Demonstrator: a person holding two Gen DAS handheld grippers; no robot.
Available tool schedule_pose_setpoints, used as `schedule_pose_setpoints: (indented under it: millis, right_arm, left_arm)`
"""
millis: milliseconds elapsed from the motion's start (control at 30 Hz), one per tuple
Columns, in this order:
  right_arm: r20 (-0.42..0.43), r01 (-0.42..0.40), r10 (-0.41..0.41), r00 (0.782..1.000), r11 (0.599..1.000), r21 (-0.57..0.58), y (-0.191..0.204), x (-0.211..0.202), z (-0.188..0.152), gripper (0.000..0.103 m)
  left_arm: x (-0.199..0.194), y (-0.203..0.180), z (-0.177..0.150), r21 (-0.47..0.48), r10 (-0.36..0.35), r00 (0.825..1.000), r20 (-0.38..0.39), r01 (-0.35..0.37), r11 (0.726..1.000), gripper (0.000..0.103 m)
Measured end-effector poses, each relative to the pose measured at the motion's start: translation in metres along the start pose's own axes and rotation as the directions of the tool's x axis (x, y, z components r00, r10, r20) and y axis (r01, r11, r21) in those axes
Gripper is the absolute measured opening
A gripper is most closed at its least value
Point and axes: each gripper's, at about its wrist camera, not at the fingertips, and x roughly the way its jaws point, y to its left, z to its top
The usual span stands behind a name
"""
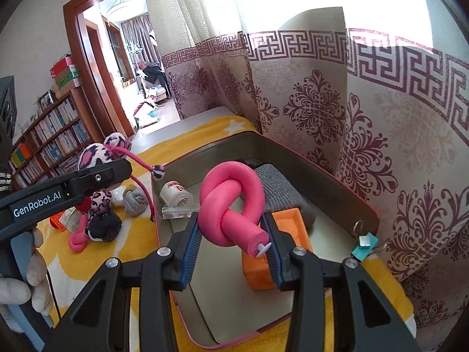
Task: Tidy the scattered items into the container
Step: 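Carry the plush and foam tube into the red tin and open both grippers, then withdraw both grippers from the tin back over the toy pile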
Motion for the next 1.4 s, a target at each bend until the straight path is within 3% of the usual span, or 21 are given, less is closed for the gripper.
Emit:
schedule_pose_setpoints:
  millis: [333, 433, 500, 567, 733, 1133, 1400]
  right_arm:
    - [-0.029, -0.011, 0.011, 1.0, 1.0, 0.022, -0.008, 0.011, -0.001, 0.045]
    - [-0.03, -0.032, 0.033, 0.999, 0.999, 0.044, -0.012, 0.011, 0.0, 0.048]
    - [-0.03, -0.037, 0.039, 0.999, 0.998, 0.054, -0.014, 0.011, 0.001, 0.059]
    - [-0.021, -0.046, 0.048, 0.999, 0.997, 0.069, -0.016, 0.01, 0.0, 0.072]
    - [-0.016, -0.039, 0.04, 0.999, 0.995, 0.091, -0.019, 0.01, 0.0, 0.078]
    - [-0.003, -0.047, 0.047, 0.999, 0.995, 0.092, -0.011, 0.004, -0.002, 0.078]
    - [0.008, -0.076, 0.075, 0.997, 0.995, 0.071, 0.008, -0.001, -0.004, 0.078]
  left_arm:
    - [0.004, -0.039, 0.029, 0.067, -0.106, 0.993, 0.044, 0.103, 0.992, 0.054]
    - [0.021, -0.041, 0.03, 0.073, -0.112, 0.994, -0.002, 0.112, 0.991, 0.055]
    - [0.035, -0.041, 0.025, 0.067, -0.118, 0.991, -0.055, 0.122, 0.99, 0.057]
    - [0.045, -0.039, 0.02, 0.063, -0.105, 0.99, -0.089, 0.111, 0.992, 0.06]
    - [0.037, -0.025, 0.014, 0.019, -0.074, 0.996, -0.058, 0.075, 0.997, 0.079]
    - [0.006, 0.015, -0.002, -0.022, 0.013, 1.0, -0.021, -0.014, 1.0, 0.079]
    - [-0.027, 0.076, -0.023, -0.132, 0.09, 0.996, -0.011, -0.09, 0.987, 0.079]
